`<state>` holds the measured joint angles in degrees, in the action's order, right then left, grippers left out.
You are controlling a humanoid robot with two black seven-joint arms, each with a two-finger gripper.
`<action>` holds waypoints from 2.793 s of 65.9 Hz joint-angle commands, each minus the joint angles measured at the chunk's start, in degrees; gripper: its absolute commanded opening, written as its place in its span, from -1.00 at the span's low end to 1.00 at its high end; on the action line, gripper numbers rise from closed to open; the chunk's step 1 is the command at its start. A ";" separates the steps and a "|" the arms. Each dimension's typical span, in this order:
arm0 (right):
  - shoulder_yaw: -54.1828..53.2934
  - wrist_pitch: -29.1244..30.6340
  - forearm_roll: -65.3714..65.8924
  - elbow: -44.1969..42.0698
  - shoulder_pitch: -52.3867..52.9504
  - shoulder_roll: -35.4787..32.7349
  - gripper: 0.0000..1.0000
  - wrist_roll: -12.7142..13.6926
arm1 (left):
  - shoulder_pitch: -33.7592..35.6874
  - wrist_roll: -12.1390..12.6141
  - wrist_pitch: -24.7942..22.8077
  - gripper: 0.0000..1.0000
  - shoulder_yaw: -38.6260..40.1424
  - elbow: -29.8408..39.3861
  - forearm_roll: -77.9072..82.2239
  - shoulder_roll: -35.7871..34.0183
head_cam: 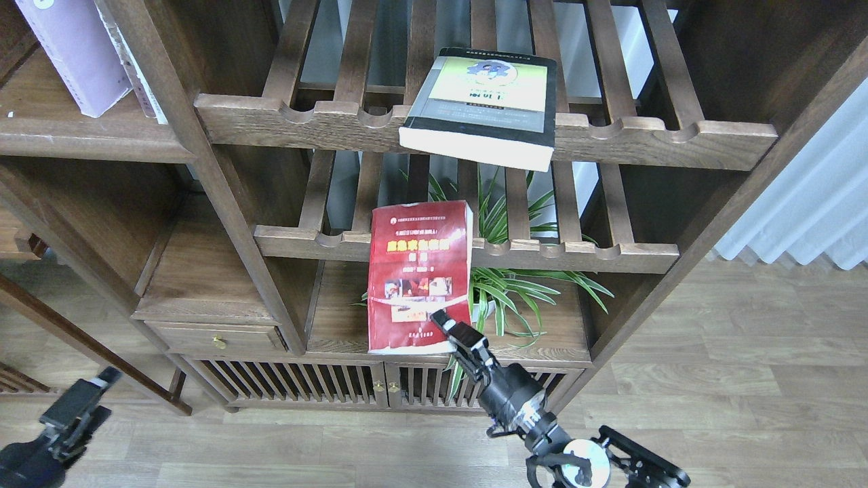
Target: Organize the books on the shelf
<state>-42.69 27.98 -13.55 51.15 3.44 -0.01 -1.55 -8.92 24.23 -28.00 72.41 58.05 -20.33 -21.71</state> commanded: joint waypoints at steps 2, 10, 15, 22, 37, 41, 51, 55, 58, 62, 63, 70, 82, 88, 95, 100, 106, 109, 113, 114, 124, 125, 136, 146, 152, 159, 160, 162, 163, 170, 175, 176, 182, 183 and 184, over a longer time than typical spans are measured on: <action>0.85 0.02 0.10 1.23 -2.38 0.01 -0.92 1.81 | 1.97 0.03 0.00 1.00 -6.66 0.31 -4.62 -0.27; 1.38 0.02 0.28 2.11 -4.05 0.01 -0.92 2.78 | 2.85 -0.06 0.00 1.00 -9.39 0.75 -5.50 0.09; 1.38 0.02 0.72 2.38 -5.11 0.01 -0.92 3.30 | 3.12 -0.24 0.00 1.00 -10.09 0.75 -5.50 0.52; 1.56 0.02 1.33 2.55 -6.25 0.01 -0.91 3.66 | 3.82 -2.34 0.00 1.00 -11.32 1.01 -7.00 0.79; 5.07 0.02 1.60 3.17 -7.39 0.01 -0.91 3.83 | 6.72 -3.93 0.00 1.00 -23.45 1.01 -12.62 0.79; 5.51 0.02 1.60 3.17 -7.48 0.01 -0.91 3.92 | 6.90 -3.93 0.00 1.00 -24.59 1.01 -12.80 1.05; 5.95 0.02 1.60 3.17 -8.01 0.01 -0.91 5.41 | 7.60 -4.10 0.00 1.00 -24.60 0.75 -12.89 4.13; 5.95 0.02 1.60 3.17 -8.27 0.01 -0.91 5.68 | 7.69 -4.10 0.00 1.00 -24.60 0.48 -12.89 5.01; 6.04 0.02 1.60 3.17 -8.45 0.01 -0.91 5.68 | 7.69 -4.10 0.00 1.00 -24.95 0.22 -12.62 5.27; 6.04 0.02 1.60 3.17 -8.54 0.01 -0.90 5.68 | 7.77 -4.10 0.00 1.00 -25.56 0.13 -12.54 5.71; 6.04 0.02 1.68 3.17 -8.71 0.01 -0.90 5.68 | 7.78 -4.10 0.00 1.00 -25.82 0.05 -12.54 5.97; 6.04 0.02 1.68 3.17 -9.41 0.01 -0.90 5.77 | 7.95 -4.19 0.00 1.00 -26.00 -0.04 -12.62 6.94; 6.83 0.02 1.68 3.25 -10.38 0.01 -0.90 6.47 | 9.09 -4.10 0.00 0.99 -26.09 -0.83 -12.19 10.02; 7.01 0.02 1.68 3.69 -10.47 0.01 -0.90 6.47 | 9.53 -4.10 0.00 0.97 -26.18 -1.71 -12.18 10.55; 7.01 0.02 1.68 3.87 -10.65 0.01 -0.90 6.47 | 9.71 -4.02 0.00 0.97 -26.09 -2.06 -12.01 11.34; 6.92 0.02 1.68 3.87 -10.82 0.01 -0.90 6.47 | 9.71 -3.84 0.00 0.95 -26.18 -2.06 -11.66 11.34; 6.39 0.02 1.68 3.87 -10.73 0.01 -0.90 6.47 | 9.27 -3.75 0.00 0.95 -26.53 -2.06 -10.34 10.63; 6.13 0.02 1.51 3.87 -10.65 0.01 -0.90 6.38 | 8.92 -3.84 0.00 0.97 -26.53 -2.15 -9.72 10.28; 6.04 0.02 1.42 3.87 -10.56 0.01 -0.90 6.38 | 8.30 -3.93 0.00 0.99 -26.53 -2.42 -9.90 9.49; 6.04 0.02 1.33 3.87 -10.56 0.01 -0.90 6.29 | 8.04 -3.93 0.00 0.99 -26.62 -2.50 -9.99 9.23; 6.04 0.02 1.42 3.87 -10.38 0.01 -0.90 6.29 | 7.34 -4.10 0.00 0.99 -26.71 -3.03 -9.99 6.77; 6.39 0.02 1.42 3.87 -10.38 0.01 -0.90 6.38 | 7.51 -4.10 0.00 0.99 -26.71 -3.12 -10.07 6.77; 7.27 0.02 1.68 4.05 -10.91 0.01 -0.90 6.65 | 8.48 -4.10 0.00 0.97 -26.97 -3.38 -9.55 8.34; 7.27 0.02 1.77 4.40 -11.44 0.01 -0.90 6.73 | 9.01 -4.02 0.00 0.93 -26.97 -3.47 -9.46 10.81; 7.27 0.02 1.77 4.66 -11.53 0.01 -0.90 6.73 | 9.01 -3.84 0.00 0.93 -27.50 -3.47 -9.37 11.25; 7.27 0.02 1.77 4.75 -11.61 0.01 -0.90 6.73 | 9.09 -4.02 0.00 0.88 -27.94 -3.47 -9.37 11.42; 7.27 0.02 1.77 4.75 -11.61 0.01 -0.90 6.73 | 9.18 -4.02 0.00 0.87 -27.94 -3.47 -9.37 11.51; 7.36 0.02 1.77 4.75 -11.61 0.01 -0.90 6.73 | 9.27 -4.02 0.00 0.84 -27.94 -3.56 -9.37 11.69; 7.27 0.02 1.77 4.75 -11.61 0.01 -0.90 6.73 | 9.44 -4.02 0.00 0.81 -27.85 -3.65 -9.37 11.77; 7.36 0.02 1.77 4.75 -11.70 0.01 -0.90 6.73 | 10.32 -4.02 0.00 0.69 -27.94 -5.14 -9.37 11.86; 7.36 0.02 1.86 4.84 -12.14 0.01 -0.90 6.82 | 11.47 -4.02 0.00 0.57 -27.94 -7.07 -9.37 11.86; 7.36 0.02 1.77 4.84 -12.23 0.01 -0.90 6.82 | 11.64 -3.93 0.00 0.55 -27.94 -7.34 -9.37 11.86; 7.36 0.02 1.86 4.84 -12.67 0.01 -0.90 7.26 | 12.08 -3.84 0.00 0.50 -28.20 -7.86 -9.37 11.95; 7.36 0.02 1.86 4.84 -12.67 0.01 -0.90 7.35 | 12.26 -3.84 0.00 0.50 -28.29 -7.87 -9.29 12.04; 7.36 0.02 1.86 4.84 -12.67 0.01 -0.90 7.35 | 12.34 -3.84 0.00 0.49 -28.29 -7.87 -9.37 12.13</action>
<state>-35.36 27.99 -11.72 55.99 -8.81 0.00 5.38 2.63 20.25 -28.00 44.40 50.87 -29.71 -9.84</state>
